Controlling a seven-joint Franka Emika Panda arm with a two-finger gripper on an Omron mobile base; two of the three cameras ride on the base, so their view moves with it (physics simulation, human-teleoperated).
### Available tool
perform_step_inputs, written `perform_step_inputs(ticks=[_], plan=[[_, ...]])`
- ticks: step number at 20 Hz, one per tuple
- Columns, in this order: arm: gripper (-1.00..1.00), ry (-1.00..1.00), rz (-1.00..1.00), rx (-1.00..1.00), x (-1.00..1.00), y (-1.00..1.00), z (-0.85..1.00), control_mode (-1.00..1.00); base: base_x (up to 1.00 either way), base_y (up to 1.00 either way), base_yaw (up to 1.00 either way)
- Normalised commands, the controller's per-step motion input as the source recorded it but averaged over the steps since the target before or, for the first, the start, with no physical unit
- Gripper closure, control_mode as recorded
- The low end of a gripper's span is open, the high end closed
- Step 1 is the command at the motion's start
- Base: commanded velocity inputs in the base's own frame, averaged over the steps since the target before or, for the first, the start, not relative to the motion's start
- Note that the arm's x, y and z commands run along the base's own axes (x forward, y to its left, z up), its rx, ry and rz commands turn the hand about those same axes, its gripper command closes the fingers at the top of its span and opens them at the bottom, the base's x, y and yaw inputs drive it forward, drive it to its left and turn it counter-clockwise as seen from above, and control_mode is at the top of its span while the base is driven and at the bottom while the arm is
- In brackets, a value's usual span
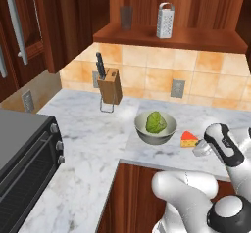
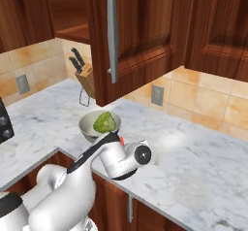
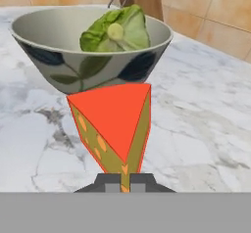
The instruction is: Pick the cheese from the fridge and the cheese grater from the cabinet and place them next to the salad bowl.
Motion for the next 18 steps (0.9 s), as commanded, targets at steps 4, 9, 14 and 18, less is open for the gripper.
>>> perform_step_inputs(ticks=[4,9,14,18], plan=[[1.0,0.04,0.0,-0.01,0.31,0.0,-0.33,-1.0,0.0,0.0,0.0],[-1.0,0.02,0.0,-0.01,0.27,0.0,-0.19,-1.0,0.0,0.0,0.0],[-1.0,0.0,0.0,0.0,0.04,0.0,0.0,-1.0,0.0,0.0,0.0],[-1.0,0.0,0.0,0.05,0.0,-0.16,0.13,-1.0,0.0,0.0,0.0]])
